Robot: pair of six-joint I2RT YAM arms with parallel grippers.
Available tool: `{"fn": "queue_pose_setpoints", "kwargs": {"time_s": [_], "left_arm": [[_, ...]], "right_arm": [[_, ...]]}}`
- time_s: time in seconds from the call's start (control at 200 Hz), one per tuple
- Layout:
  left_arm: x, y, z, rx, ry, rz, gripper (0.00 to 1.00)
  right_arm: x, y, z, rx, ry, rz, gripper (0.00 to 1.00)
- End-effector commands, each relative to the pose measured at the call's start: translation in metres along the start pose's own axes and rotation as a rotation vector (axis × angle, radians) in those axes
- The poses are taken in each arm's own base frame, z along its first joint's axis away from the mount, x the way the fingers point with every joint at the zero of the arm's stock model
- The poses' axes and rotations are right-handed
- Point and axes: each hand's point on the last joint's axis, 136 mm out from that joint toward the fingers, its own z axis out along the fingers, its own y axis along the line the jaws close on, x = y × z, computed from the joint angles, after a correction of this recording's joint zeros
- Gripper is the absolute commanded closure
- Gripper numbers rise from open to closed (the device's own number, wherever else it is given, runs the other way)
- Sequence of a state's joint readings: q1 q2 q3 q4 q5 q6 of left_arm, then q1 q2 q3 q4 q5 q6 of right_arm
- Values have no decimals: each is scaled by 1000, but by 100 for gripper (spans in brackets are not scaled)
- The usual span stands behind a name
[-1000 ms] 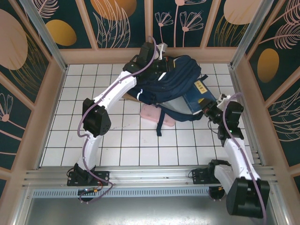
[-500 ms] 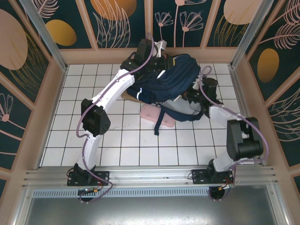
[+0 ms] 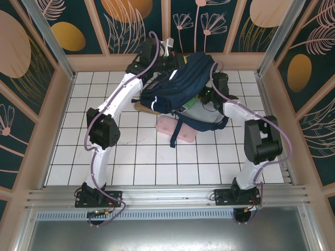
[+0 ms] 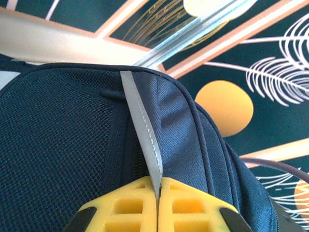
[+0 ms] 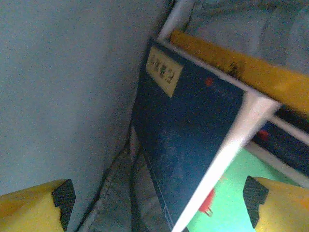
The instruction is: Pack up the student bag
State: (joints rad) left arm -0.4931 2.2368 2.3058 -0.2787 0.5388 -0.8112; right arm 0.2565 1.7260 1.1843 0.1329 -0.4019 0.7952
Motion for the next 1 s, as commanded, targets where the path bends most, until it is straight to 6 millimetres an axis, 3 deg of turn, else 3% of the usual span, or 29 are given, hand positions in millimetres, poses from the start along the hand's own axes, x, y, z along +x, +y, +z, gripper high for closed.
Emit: {"fn": "queue_pose_setpoints", "kwargs": {"time_s": [0.0, 0.19, 0.355, 0.44, 0.53, 0.676, 0.851, 0.991], "left_arm": [[-77, -69, -38, 179, -253, 121, 100], [-117, -47, -48, 193, -364, 56, 100], [-140, -59, -68, 245, -439, 67, 100], [-146, -68, -76, 253, -474, 90, 100], [-155, -68, -86, 235, -512, 107, 100], [-180, -56, -112, 203, -585, 91, 100], [-217, -61, -171, 166, -733, 123, 100], [-230, -73, -214, 92, -820, 191, 100]], "right_arm": [[-22, -9, -54, 168, -141, -115, 10], [-9, -16, -123, 236, -271, -166, 13], [-4, -31, -194, 302, -454, -151, 12], [8, -41, -212, 270, -494, -112, 14], [24, -51, -203, 218, -454, -89, 17], [52, -58, -162, 143, -248, -61, 21], [72, -57, -131, 103, -114, -62, 23], [82, -61, -117, 127, -66, -84, 23]]}}
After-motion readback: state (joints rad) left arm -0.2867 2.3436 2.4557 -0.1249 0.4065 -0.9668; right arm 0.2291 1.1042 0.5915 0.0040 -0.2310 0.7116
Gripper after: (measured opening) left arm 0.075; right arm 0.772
